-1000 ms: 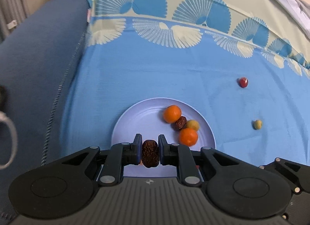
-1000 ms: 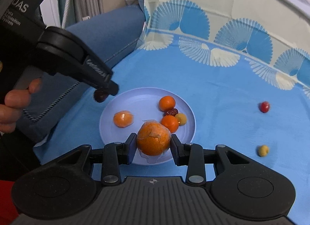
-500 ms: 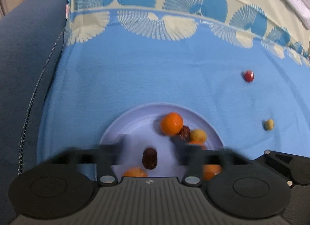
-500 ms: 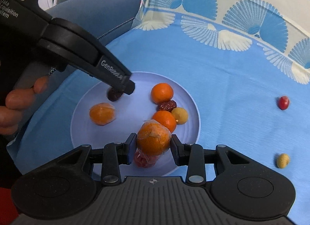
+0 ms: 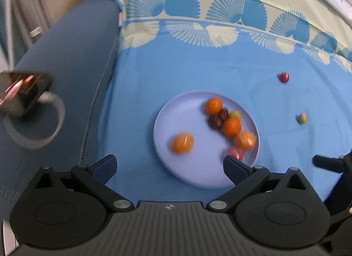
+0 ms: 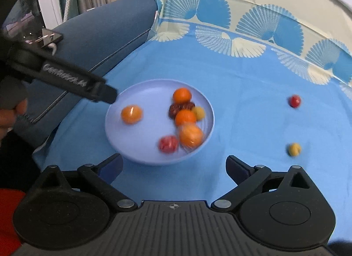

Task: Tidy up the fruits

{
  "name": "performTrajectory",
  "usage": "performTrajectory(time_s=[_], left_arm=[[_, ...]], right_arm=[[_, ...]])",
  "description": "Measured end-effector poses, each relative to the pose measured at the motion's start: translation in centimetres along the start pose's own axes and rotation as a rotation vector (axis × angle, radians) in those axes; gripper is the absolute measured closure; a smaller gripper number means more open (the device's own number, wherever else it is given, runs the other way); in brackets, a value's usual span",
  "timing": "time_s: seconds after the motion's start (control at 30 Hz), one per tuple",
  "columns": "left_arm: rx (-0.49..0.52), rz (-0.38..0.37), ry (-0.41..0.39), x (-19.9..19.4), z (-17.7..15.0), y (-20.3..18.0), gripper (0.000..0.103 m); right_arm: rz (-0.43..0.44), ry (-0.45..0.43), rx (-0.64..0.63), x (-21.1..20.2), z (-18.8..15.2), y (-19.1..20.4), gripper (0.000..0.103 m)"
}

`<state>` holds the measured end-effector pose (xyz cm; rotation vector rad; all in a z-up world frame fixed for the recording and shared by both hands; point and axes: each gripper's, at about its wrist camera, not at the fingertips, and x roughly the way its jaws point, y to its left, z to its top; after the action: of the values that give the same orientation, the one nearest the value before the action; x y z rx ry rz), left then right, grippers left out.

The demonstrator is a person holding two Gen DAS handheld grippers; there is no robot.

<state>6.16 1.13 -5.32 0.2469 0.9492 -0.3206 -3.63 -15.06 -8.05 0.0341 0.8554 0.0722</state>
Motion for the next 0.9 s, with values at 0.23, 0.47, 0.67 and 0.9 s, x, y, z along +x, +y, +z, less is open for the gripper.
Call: performTrajectory(time_s=[0.23,0.47,0.67,0.9], left_arm=[[-0.014,0.047,0.017,-3.9,-4.0,-1.0,0.0],[0.03,0.071,-0.067,-7.6,-5.7,-2.7,0.0],[0.03,0.074,-0.086,-9.0,-6.2,-3.0,0.0],[0.031,0.077,-0.123,-10.3,-6.5,-3.1,0.0]], right_arm=[[-0.054,-0.109,-0.033,-5.9,-1.4,1.6,0.001],[-0.079,-0.181,-0.065,-9.7,-2.8,2.5,0.001],[-0.098,-0.224,-0.077,-11.8,-3.5,3.1,0.001],[-0.111,-0.248,-0.087,-13.0,-3.9,3.8,0.001]])
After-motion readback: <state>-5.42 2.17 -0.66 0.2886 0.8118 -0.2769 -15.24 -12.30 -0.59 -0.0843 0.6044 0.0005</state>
